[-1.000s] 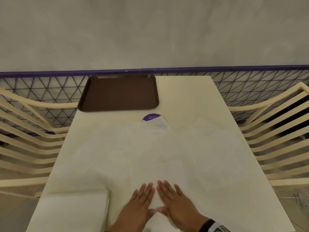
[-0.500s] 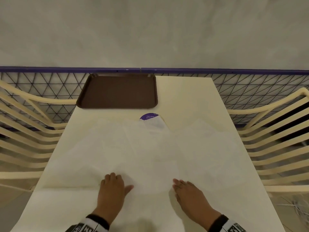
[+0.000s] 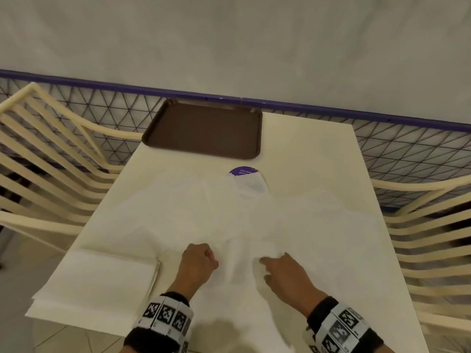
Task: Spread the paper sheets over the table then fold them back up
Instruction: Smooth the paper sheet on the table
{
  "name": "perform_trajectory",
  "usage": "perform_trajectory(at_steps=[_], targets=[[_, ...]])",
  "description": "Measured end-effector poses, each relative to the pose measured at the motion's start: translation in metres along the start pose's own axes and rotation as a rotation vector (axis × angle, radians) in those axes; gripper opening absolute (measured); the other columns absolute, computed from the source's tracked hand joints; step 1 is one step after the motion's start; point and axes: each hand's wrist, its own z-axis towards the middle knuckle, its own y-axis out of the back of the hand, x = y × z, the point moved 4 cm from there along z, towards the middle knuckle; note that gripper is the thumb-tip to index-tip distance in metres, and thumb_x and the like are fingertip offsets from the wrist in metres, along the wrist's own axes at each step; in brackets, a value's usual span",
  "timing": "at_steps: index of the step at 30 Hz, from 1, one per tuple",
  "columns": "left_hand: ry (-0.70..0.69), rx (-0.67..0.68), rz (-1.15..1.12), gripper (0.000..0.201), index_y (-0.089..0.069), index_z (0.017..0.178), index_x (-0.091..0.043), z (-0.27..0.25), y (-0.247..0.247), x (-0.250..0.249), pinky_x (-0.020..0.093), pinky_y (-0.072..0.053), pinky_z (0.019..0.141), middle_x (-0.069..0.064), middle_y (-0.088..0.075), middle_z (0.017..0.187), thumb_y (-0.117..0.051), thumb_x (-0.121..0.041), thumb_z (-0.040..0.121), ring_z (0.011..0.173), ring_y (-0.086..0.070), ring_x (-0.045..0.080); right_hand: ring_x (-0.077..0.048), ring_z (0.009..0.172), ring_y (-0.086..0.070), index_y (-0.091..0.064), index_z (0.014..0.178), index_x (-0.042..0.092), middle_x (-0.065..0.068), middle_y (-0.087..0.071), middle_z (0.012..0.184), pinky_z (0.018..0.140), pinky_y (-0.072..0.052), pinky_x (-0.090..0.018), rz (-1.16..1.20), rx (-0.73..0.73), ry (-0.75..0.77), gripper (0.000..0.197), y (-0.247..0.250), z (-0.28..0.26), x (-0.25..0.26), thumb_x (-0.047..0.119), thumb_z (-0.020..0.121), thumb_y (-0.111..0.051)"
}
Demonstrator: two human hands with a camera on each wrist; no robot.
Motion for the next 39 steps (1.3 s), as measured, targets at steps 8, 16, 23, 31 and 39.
perform_trajectory(at_steps=[8, 16, 23, 31, 39], targets=[[-0.157, -0.077, 0.061, 0.034, -0.048, 0.111, -0.015, -0.018, 0.009, 0.000, 0.017, -0.041, 0.075, -0.001, -0.049, 0.109, -0.066, -0.018, 0.083, 0.097, -0.055, 0.016, -0.023, 0.141, -0.014, -0.005, 0.149, 0.021, -0.003, -0.023, 0.150, 0.116, -0.008, -0.043, -0.047, -0.097, 0.079, 0.083, 0.013, 0.049, 0.035, 0.029, 0.088, -0.060], [-0.214, 0.021, 0.128, 0.039, -0.048, 0.119, -0.017, -0.018, 0.036, 0.027, 0.024, -0.045, 0.083, 0.001, -0.051, 0.118, -0.065, -0.022, 0.084, 0.100, -0.053, 0.014, -0.026, 0.118, -0.040, -0.034, 0.124, 0.017, -0.002, -0.053, 0.115, 0.103, -0.022, -0.048, -0.087, 0.053, -0.129, 0.054, 0.006, 0.069, 0.039, 0.028, 0.082, -0.065], [-0.498, 0.080, 0.195, 0.083, -0.025, 0.141, -0.032, -0.022, 0.062, 0.006, 0.020, -0.020, 0.110, -0.013, -0.027, 0.145, -0.074, -0.037, 0.074, 0.135, -0.022, 0.008, -0.019, 0.082, -0.041, -0.047, 0.085, 0.019, 0.003, -0.038, 0.090, 0.061, -0.030, -0.024, -0.037, 0.081, 0.120, 0.009, 0.027, 0.051, 0.077, 0.019, 0.086, -0.056], [-0.367, 0.175, 0.093, 0.017, -0.064, 0.068, -0.026, -0.011, 0.150, 0.035, 0.024, -0.048, 0.068, -0.006, -0.065, 0.072, -0.081, -0.028, 0.066, 0.068, -0.059, 0.009, -0.019, 0.072, -0.056, -0.055, 0.086, 0.024, 0.000, -0.060, 0.083, 0.062, -0.044, -0.027, 0.381, 0.012, 0.137, 0.020, 0.072, 0.052, 0.139, 0.013, 0.077, -0.069], [-0.026, 0.122, -0.263, 0.019, -0.075, 0.087, -0.012, -0.005, 0.246, 0.142, 0.032, -0.055, 0.077, 0.001, -0.075, 0.085, -0.079, -0.020, 0.070, 0.080, -0.071, 0.017, -0.009, 0.046, -0.060, -0.065, 0.093, 0.004, -0.013, -0.067, 0.077, 0.050, -0.051, -0.020, 0.888, 0.307, -0.050, 0.020, 0.024, 0.071, 0.200, 0.014, 0.078, -0.074]])
